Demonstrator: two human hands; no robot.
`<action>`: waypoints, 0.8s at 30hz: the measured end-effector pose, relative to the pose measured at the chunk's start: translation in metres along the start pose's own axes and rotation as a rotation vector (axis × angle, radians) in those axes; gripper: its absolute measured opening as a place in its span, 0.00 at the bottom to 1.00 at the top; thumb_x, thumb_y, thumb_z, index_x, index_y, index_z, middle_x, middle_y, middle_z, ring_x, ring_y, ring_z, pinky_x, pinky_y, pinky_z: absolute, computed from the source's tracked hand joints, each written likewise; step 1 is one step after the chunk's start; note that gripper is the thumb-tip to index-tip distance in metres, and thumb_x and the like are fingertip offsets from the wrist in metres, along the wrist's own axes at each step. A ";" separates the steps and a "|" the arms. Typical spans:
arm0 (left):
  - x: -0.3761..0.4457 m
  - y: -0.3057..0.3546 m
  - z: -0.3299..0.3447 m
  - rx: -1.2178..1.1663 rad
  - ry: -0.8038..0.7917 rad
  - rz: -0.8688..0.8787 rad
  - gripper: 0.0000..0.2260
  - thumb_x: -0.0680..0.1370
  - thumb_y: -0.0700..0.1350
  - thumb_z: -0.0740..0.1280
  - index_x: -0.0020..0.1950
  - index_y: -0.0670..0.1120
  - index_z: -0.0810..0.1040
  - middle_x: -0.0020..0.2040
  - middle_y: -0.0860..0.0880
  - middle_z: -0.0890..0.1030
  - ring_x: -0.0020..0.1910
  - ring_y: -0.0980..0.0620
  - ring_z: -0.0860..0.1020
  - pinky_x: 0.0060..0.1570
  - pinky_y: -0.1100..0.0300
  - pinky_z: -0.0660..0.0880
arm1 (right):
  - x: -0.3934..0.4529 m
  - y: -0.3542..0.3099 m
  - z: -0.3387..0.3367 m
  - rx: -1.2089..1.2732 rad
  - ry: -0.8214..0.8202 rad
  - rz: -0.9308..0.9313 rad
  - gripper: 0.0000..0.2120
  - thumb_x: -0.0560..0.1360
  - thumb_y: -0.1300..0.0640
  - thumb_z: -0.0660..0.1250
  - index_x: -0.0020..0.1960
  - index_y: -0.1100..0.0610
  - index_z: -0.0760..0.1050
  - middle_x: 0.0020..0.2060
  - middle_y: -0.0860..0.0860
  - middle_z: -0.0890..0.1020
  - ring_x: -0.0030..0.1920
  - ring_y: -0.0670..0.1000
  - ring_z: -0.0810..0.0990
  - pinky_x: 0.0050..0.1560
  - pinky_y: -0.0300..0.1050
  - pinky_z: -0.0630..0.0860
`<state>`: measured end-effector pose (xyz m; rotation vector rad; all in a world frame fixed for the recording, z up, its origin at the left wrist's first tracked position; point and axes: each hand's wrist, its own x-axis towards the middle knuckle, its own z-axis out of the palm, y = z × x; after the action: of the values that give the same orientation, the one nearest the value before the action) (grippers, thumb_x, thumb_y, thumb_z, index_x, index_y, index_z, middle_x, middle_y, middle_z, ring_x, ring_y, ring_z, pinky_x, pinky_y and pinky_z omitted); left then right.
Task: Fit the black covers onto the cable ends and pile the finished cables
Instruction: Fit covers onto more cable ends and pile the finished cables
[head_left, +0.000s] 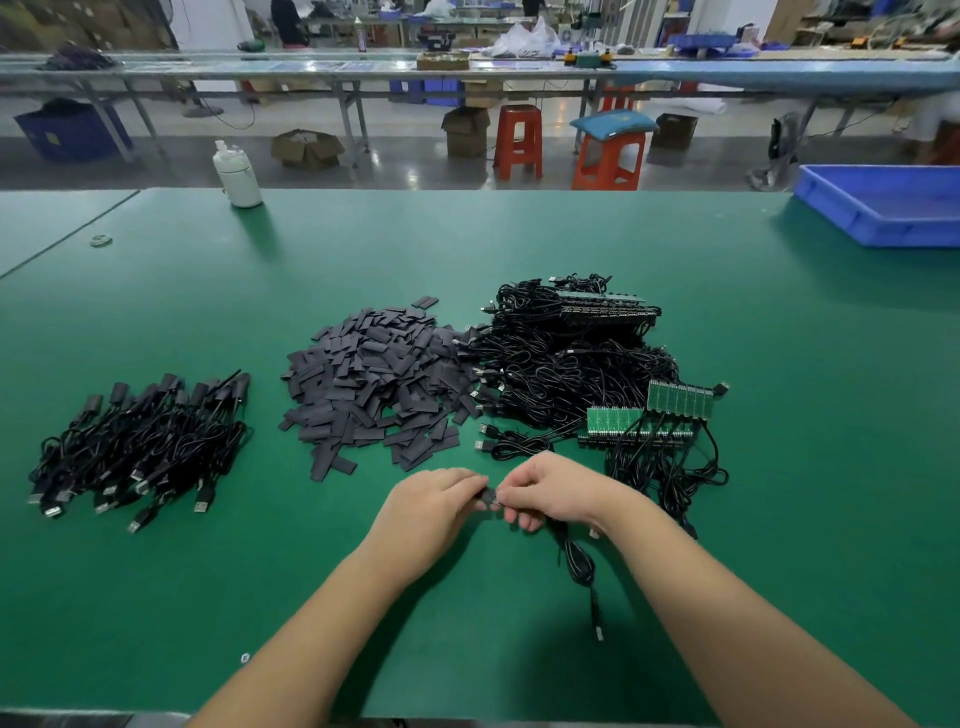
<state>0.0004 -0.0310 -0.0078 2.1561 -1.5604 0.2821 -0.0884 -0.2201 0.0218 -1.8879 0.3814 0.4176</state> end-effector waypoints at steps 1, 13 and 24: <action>0.000 0.000 0.000 -0.007 -0.018 -0.014 0.11 0.77 0.43 0.72 0.58 0.43 0.82 0.54 0.49 0.84 0.47 0.47 0.83 0.44 0.56 0.80 | 0.000 -0.003 -0.002 -0.060 0.031 -0.008 0.09 0.81 0.59 0.65 0.50 0.60 0.82 0.36 0.50 0.83 0.32 0.45 0.78 0.39 0.40 0.78; 0.000 -0.001 -0.005 -0.041 -0.085 -0.078 0.12 0.81 0.47 0.66 0.63 0.47 0.80 0.51 0.49 0.83 0.49 0.46 0.81 0.46 0.53 0.79 | 0.005 -0.002 0.005 -0.057 0.118 -0.040 0.08 0.79 0.58 0.68 0.49 0.60 0.85 0.35 0.50 0.83 0.29 0.44 0.74 0.36 0.39 0.75; -0.002 0.004 -0.002 -0.090 -0.043 -0.058 0.08 0.79 0.45 0.68 0.57 0.46 0.83 0.46 0.51 0.84 0.43 0.48 0.81 0.42 0.58 0.78 | 0.011 0.009 0.007 0.078 0.093 -0.013 0.06 0.78 0.62 0.70 0.44 0.56 0.84 0.34 0.51 0.85 0.34 0.46 0.81 0.39 0.39 0.80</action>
<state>-0.0041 -0.0291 -0.0061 2.1470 -1.5012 0.1443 -0.0837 -0.2176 0.0074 -1.8367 0.4415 0.3023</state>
